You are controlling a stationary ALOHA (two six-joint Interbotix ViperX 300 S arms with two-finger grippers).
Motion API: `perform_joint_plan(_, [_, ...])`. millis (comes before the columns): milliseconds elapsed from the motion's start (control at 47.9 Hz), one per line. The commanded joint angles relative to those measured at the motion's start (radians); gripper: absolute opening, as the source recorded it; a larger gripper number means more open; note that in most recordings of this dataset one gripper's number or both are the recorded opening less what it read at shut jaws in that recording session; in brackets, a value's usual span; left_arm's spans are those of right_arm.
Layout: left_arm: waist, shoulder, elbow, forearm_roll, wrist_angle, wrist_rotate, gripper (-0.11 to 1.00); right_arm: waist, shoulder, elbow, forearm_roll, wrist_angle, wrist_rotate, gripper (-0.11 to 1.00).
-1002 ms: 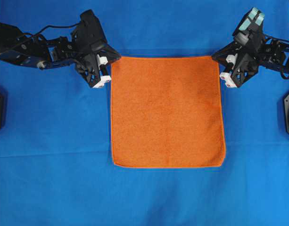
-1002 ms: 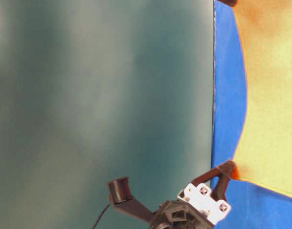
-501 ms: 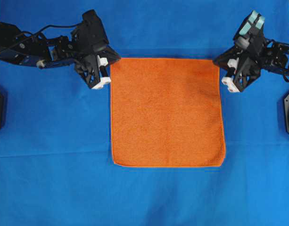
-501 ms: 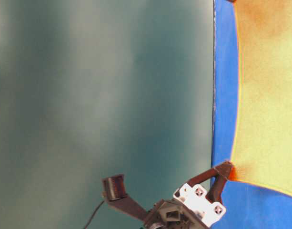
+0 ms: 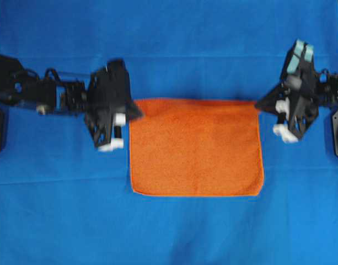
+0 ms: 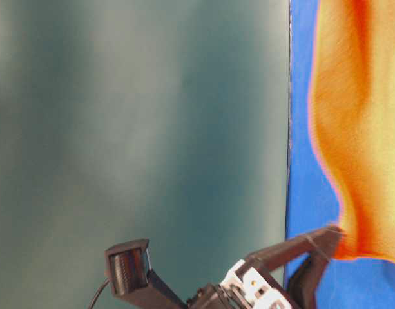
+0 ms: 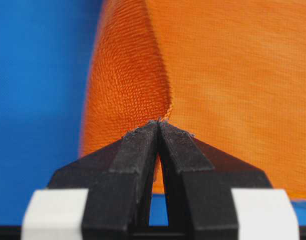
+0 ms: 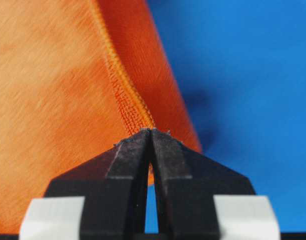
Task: Fold the orange towel.
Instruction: 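Pull both held corners toward the near edge, folding towel in half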
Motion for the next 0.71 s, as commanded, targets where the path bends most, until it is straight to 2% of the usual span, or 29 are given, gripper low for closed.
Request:
perform_joint_plan(0, [-0.061, -0.025, -0.023, 0.0, 0.009, -0.026, 0.03, 0.069, -0.012, -0.005, 0.006, 0.025, 0.029, 0.01])
perform_joint_plan(251, [-0.198, -0.006, -0.038, 0.002, 0.018, -0.137, 0.03, 0.278, -0.006, -0.003, 0.006, 0.046, 0.155, 0.01])
perform_joint_plan(418, [-0.281, 0.015, -0.066, 0.002, 0.02, -0.202, 0.03, 0.388, 0.005, -0.006, 0.006, 0.043, 0.229, 0.01])
perform_joint_plan(689, [-0.341, 0.035, -0.067, 0.002, 0.035, -0.236, 0.03, 0.482, 0.083, -0.041, 0.006, 0.02, 0.276, 0.01])
